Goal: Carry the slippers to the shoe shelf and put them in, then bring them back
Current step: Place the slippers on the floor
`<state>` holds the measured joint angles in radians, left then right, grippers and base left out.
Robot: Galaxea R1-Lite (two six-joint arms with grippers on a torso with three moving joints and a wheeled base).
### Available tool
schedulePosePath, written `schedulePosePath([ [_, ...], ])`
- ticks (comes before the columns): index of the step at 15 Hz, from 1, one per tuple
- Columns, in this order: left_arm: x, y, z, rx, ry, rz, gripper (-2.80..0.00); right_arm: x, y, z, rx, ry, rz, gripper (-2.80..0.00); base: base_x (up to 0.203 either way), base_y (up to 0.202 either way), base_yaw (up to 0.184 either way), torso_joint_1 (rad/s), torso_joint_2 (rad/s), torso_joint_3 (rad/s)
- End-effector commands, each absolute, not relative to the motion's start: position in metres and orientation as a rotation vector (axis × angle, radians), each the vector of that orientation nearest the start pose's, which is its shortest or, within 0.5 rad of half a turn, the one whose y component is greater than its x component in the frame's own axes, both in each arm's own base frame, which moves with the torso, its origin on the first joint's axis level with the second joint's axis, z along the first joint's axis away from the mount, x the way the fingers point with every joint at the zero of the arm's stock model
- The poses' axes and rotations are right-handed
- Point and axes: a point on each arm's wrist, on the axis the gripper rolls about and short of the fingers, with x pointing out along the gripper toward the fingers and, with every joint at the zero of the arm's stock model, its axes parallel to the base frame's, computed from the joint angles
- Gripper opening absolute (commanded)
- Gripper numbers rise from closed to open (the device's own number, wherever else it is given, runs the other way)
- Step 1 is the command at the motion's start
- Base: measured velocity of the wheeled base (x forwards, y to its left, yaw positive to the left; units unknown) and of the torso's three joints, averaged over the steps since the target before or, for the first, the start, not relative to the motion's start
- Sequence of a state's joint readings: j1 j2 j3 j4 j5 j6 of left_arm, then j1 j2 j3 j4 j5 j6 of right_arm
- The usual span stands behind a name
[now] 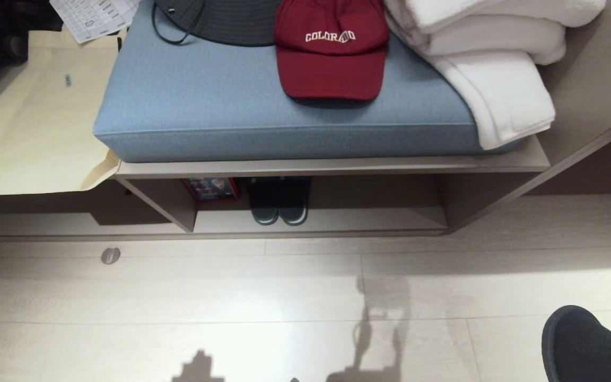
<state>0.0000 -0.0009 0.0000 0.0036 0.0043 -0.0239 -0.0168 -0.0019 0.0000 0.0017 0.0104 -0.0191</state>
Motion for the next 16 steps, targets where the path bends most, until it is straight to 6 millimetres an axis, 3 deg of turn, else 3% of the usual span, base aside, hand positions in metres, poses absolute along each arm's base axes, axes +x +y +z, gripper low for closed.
schedulePosePath([
  [1, -0.0228, 0.0001, 0.0752, -0.025, 0.003, 0.005, -2.80, -0.0229, 0.0006, 0.0748, -0.020, 0.000, -0.006, -2.80, 0.000, 0.000, 0.000, 0.000, 0.00, 0.200],
  [16, -0.0228, 0.0001, 0.0752, -0.025, 0.003, 0.005, -2.80, -0.0229, 0.0006, 0.0748, -0.020, 0.000, -0.006, -2.80, 0.000, 0.000, 0.000, 0.002, 0.00, 0.200],
])
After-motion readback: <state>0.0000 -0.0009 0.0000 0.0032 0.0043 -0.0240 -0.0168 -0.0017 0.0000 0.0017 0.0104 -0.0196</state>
